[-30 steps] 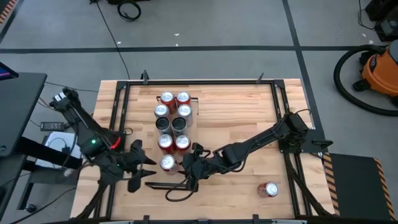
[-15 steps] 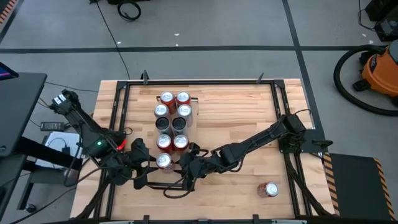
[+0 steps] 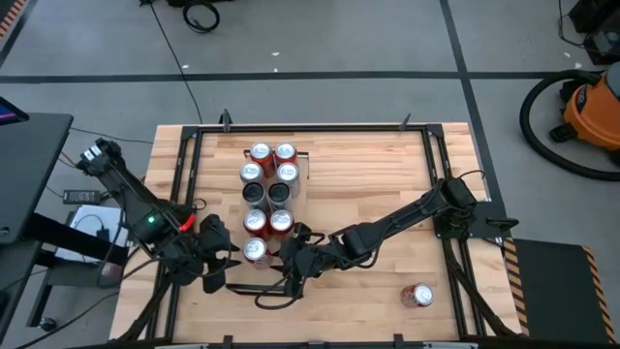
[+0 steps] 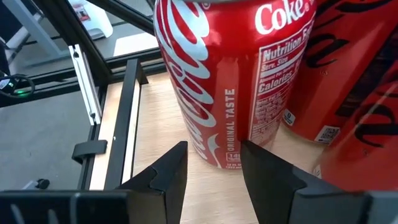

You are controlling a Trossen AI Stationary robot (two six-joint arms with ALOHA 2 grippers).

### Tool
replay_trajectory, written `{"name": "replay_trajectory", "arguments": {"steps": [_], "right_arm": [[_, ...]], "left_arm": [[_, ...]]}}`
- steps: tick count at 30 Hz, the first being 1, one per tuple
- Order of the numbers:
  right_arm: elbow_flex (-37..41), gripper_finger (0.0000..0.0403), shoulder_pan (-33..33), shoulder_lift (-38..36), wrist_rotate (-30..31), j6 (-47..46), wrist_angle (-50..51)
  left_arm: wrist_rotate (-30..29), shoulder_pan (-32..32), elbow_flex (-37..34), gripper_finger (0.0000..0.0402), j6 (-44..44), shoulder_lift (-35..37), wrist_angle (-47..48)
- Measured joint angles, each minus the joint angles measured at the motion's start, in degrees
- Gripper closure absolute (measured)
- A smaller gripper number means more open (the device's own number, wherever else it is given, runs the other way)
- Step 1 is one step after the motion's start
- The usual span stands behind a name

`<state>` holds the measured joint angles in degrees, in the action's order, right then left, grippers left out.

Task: Pick and place cans onto a shelf
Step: Put the left red-white soda can on the shelf, then put the red and white soda can on the shelf aligned with the other red and white pattern soda can

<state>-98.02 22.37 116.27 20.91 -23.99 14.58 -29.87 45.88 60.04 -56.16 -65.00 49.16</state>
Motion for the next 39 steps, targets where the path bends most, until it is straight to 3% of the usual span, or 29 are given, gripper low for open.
{"name": "replay_trajectory", "arguments": {"steps": [6, 14, 30, 34, 39], "right_arm": [[0.0, 0.0246, 0.6, -1.2, -1.1, 0.2, 3.0], [0.0, 0.0246, 0.9, -5.2, -5.3, -0.3, 13.2], [-0.1, 0.0243, 4.4, -11.7, -21.8, -11.7, 51.2], [-0.1, 0.0218, 7.3, -11.7, -25.4, -15.4, 58.7], [0.0, 0.0152, 12.4, -13.2, -25.7, -21.5, 60.7]], "left_arm": [[0.1, 0.0, 3.4, 0.0221, 0.2, 1.8, 5.8], [1.0, 0.0, 5.7, 0.0221, 1.8, 2.6, 6.5], [3.0, 0.0, 9.6, 0.0221, 1.9, 3.4, 11.8], [3.0, 0.0, 9.7, 0.0221, 1.9, 4.8, 12.1], [3.0, 0.0, 9.7, 0.0221, 1.9, 6.0, 12.6]]}}
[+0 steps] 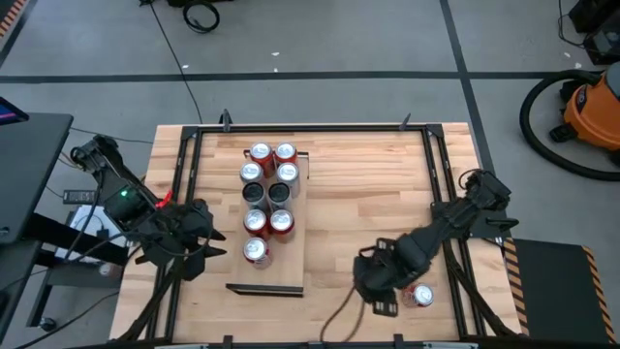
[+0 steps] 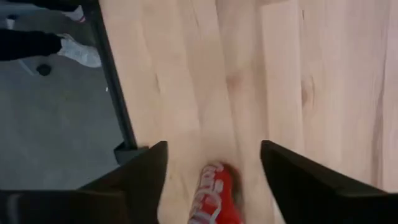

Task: Pick and place cans onto a shelf
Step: Put the red and white soda can on the shelf aligned with the other red and white pattern soda can

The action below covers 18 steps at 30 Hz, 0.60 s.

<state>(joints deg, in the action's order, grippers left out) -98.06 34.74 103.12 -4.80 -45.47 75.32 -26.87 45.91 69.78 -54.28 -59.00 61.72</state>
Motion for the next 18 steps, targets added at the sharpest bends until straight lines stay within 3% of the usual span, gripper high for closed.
{"name": "replay_trajectory", "arguments": {"steps": [8, 12, 18], "right_arm": [[0.2, 0.0056, 6.0, -0.8, 1.4, -8.0, 2.7], [3.4, 0.0048, 8.7, -1.8, 1.2, -11.1, 0.8], [14.5, 0.0047, 13.0, -8.2, 2.3, -19.0, -3.0]], "left_arm": [[0.0, 0.0, 0.0, 0.0221, 1.5, 0.3, -0.1], [0.0, 0.0, 0.0, 0.0221, 1.5, 0.3, -0.1], [0.0, 0.0, 0.0, 0.0221, 1.1, 0.3, -1.1]]}}
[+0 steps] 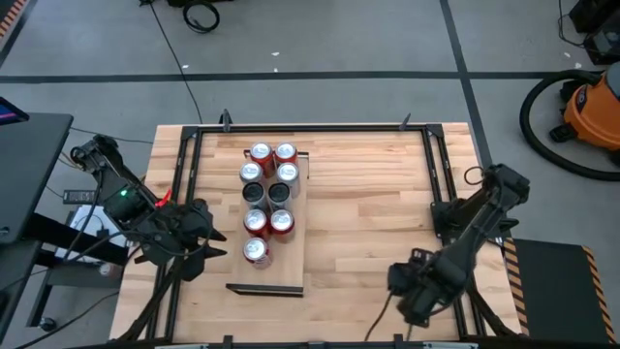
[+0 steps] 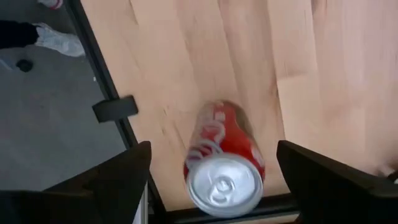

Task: Pick and place cans onto a shelf
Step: Put the red and white soda can on the shelf aligned with the other red and white pattern soda can

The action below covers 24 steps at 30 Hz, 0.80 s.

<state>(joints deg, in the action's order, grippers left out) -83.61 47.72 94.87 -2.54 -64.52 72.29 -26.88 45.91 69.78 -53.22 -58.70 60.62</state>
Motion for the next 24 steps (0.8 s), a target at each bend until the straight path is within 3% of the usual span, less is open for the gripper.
{"name": "replay_trajectory", "arguments": {"steps": [8, 24], "right_arm": [[12.3, 0.0011, 5.0, -7.2, -0.7, -10.0, -9.6], [21.1, 0.0007, 6.7, -6.0, -0.3, -24.9, -14.2]], "left_arm": [[0.0, 0.0, 0.0, 0.0221, -0.7, 0.0, 0.0], [0.0, 0.0, 0.0, 0.0221, -3.2, 0.0, 0.0]]}}
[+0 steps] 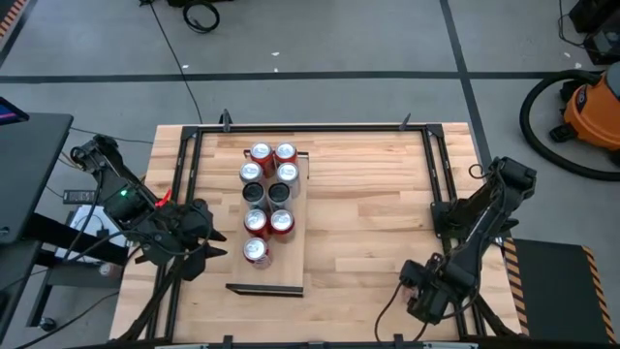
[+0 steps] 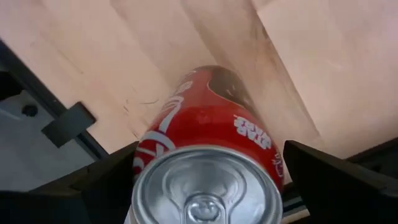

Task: Pick and place cans onto a shelf
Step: Put the red and white soda can on the shelf aligned with the other red and white pattern soda can

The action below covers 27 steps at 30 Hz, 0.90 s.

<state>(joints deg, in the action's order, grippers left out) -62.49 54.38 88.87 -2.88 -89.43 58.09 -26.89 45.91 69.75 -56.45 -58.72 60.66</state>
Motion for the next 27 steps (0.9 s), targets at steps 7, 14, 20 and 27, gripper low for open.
{"name": "replay_trajectory", "arguments": {"steps": [7, 14, 20, 27], "right_arm": [[1.9, 0.0064, -0.2, 0.0, -1.4, -0.2, -4.7], [1.4, 0.0084, -3.3, 0.1, -0.8, 8.3, -6.7], [0.1, 0.0077, -11.3, 0.2, 0.4, 23.6, -9.7], [-5.1, 0.0080, -20.9, 0.1, 2.3, 40.8, -9.5]], "left_arm": [[0.2, 0.0, 0.0, 0.0221, 0.0, 0.0, 0.0], [0.2, 0.0, 0.0, 0.0221, 0.2, 0.0, 0.0], [0.2, 0.0, 0.0, 0.0221, 0.5, 0.0, 0.1], [1.1, 0.0, 0.0, 0.0221, 0.3, 0.0, 0.1]]}}
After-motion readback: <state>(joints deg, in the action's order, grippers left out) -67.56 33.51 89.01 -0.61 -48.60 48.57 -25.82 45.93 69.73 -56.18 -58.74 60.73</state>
